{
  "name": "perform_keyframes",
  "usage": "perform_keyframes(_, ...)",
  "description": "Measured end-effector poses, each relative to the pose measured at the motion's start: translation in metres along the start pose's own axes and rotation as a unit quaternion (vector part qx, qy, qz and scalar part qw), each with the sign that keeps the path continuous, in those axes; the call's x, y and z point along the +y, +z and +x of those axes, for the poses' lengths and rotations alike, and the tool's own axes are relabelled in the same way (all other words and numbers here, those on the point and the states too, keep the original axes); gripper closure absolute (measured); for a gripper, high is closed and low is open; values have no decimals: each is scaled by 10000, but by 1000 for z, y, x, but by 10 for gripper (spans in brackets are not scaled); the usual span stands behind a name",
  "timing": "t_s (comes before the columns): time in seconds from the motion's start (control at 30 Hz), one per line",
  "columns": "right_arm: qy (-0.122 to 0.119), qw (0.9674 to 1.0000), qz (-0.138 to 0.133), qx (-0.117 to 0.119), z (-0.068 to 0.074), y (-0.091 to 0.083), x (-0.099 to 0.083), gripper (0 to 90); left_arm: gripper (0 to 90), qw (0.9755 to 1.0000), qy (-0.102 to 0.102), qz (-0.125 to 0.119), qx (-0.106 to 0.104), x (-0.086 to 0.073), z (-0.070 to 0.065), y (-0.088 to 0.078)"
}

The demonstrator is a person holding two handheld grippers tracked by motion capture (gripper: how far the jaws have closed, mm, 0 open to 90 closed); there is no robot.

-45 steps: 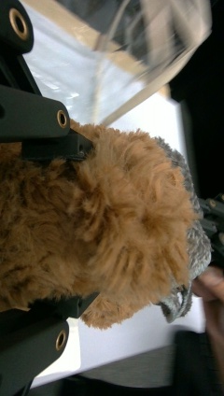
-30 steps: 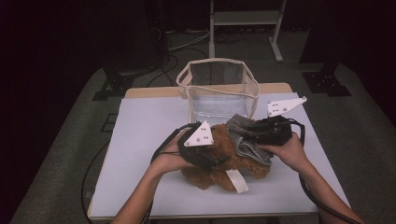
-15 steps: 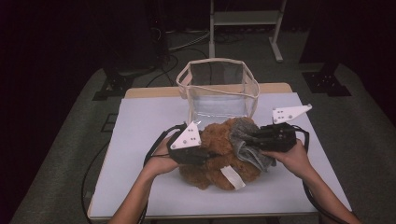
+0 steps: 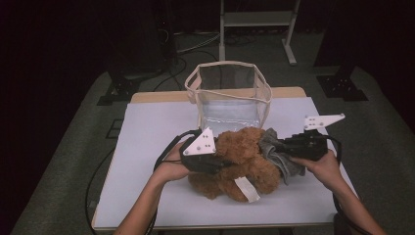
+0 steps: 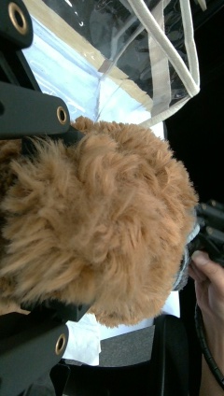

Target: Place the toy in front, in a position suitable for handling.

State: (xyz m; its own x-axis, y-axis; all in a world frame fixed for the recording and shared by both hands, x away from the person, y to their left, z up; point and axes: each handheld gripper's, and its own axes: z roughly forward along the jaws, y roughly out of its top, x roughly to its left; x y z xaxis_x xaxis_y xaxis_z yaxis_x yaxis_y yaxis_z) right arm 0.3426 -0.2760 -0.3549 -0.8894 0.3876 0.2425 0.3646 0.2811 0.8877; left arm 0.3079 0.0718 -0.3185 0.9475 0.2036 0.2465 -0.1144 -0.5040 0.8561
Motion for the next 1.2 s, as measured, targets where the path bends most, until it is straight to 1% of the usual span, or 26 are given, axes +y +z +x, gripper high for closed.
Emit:
perform_keyframes(0.03, 65, 10000, 27, -60, -2, -6, -6, 781, 444, 10000, -7, -5, -9, 0, 0, 1)
perform_keyframes(0.07, 65, 10000, 27, -60, -2, -6, -6, 781, 443, 10000, -7, -5, -9, 0, 0, 1)
perform_keyframes(0.1, 212, 9996, 105, -152, -6, -18, -19, 780, 442, 10000, -16, 23, -18, 2, 2, 4)
perform_keyframes(0.17, 320, 9992, 138, -190, -8, -25, -29, 780, 441, 10000, -66, 31, -24, 3, 4, 8)
perform_keyframes(0.2, 320, 9992, 138, -190, -8, -25, -29, 780, 441, 10000, -66, 31, -24, 3, 4, 8)
perform_keyframes(0.23, 423, 9988, 111, -205, -8, -31, -36, 779, 441, 10000, -66, 51, -39, 4, 6, 10)
perform_keyframes(0.27, 457, 9987, 81, -194, -8, -37, -40, 778, 440, 9999, -84, 56, -51, 4, 7, 13)
perform_keyframes(0.3, 448, 9989, -16, -140, -4, -44, -38, 776, 440, 9999, -86, 102, -96, 6, 8, 18)
perform_keyframes(0.33, 448, 9989, -16, -140, -4, -44, -38, 776, 440, 9999, -86, 102, -96, 6, 8, 18)
perform_keyframes(0.37, 340, 9994, -81, -89, 1, -45, -30, 775, 440, 9997, -52, 175, -161, 9, 9, 26)
perform_keyframes(0.43, 170, 9997, -156, 22, 7, -42, -17, 775, 439, 9994, -22, 273, -221, 12, 10, 35)
perform_keyframes(0.53, -79, 9998, -145, 131, 14, -30, 0, 774, 437, 9988, -11, 383, -304, 15, 12, 47)
perform_keyframes(0.57, -80, 9997, -145, 184, 14, -26, 2, 774, 437, 9988, -11, 383, -304, 15, 12, 47)
perform_keyframes(0.6, -80, 9997, -145, 184, 14, -26, 2, 774, 437, 9983, -31, 447, -362, 17, 12, 57)
perform_keyframes(0.63, -119, 9997, -11, 216, 14, -13, 2, 774, 433, 9981, -16, 487, -377, 17, 12, 60)
perform_keyframes(0.7, -55, 9996, 129, 234, 9, -4, -5, 774, 421, 9968, 76, 680, -415, 19, 11, 69)
perform_keyframes(0.73, 45, 9996, 145, 239, 6, -3, -10, 774, 411, 9962, 111, 758, -412, 19, 11, 73)
perform_keyframes(0.8, 160, 9997, 50, 172, 2, -8, -16, 774, 374, 9955, 81, 810, -495, 22, 11, 80)
perform_keyframes(0.87, 199, 9997, -64, 110, 0, -15, -17, 774, 328, 9949, 132, 850, -525, 25, 10, 86)
perform_keyframes(0.97, 165, 9999, 6, -36, -2, -22, -18, 774, 240, 9942, 202, 878, -593, 26, 6, 88)
perform_keyframes(1.0, 165, 9999, 6, -36, -2, -22, -18, 774, 218, 9942, 202, 878, -593, 26, 6, 88)
perform_keyframes(1.03, 220, 9998, 1, -38, -4, -24, -20, 773, 218, 9944, 195, 857, -595, 26, 5, 85)
perform_keyframes(1.07, 309, 9995, 9, -100, -8, -27, -26, 773, 189, 9948, 211, 849, -525, 25, 5, 81)
perform_keyframes(1.1, 355, 9993, -25, -92, -10, -28, -28, 773, 174, 9950, 183, 841, -508, 24, 6, 77)
perform_keyframes(1.13, 391, 9992, -57, -82, -11, -29, -30, 773, 166, 9947, 184, 859, -531, 22, 6, 73)
perform_keyframes(1.2, 381, 9992, -82, -101, -10, -31, -32, 772, 154, 9950, 156, 873, -452, 16, 6, 63)
